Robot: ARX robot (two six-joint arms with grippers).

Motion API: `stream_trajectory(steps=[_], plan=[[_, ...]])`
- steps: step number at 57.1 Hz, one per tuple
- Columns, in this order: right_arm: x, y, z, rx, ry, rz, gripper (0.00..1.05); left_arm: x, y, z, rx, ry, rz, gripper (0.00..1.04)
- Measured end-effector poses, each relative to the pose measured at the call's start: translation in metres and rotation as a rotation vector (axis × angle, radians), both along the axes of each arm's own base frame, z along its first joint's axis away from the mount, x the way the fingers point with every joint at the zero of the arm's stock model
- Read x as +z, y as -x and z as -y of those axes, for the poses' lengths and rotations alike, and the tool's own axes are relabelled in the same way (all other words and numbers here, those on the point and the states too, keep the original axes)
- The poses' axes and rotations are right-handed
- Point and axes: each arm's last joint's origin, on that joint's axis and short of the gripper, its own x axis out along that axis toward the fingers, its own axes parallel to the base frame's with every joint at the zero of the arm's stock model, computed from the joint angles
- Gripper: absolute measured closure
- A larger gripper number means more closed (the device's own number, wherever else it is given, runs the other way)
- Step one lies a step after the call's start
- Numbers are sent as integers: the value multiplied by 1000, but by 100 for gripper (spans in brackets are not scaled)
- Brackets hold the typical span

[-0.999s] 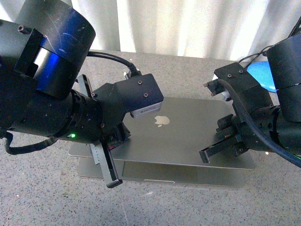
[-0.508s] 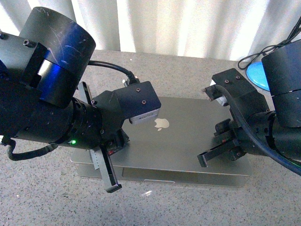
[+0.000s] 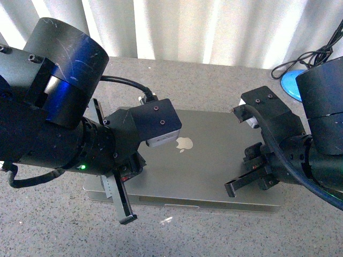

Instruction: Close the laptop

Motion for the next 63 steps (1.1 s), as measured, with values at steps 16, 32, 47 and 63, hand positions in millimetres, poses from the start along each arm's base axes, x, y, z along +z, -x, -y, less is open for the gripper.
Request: stream_trajectory(steps=[16, 32, 47, 63], plan=[[-2, 2, 0, -4, -3, -3, 104, -5, 3, -1, 13, 8, -8, 101], [-7, 6, 1, -5, -1, -18, 104, -15, 6, -3, 18, 2, -29, 101], [-8, 7, 1, -10, -3, -32, 104, -18, 6, -2, 20, 4, -34, 101], [-11, 8, 2, -12, -5, -45, 104, -22, 7, -1, 25, 18, -42, 101]])
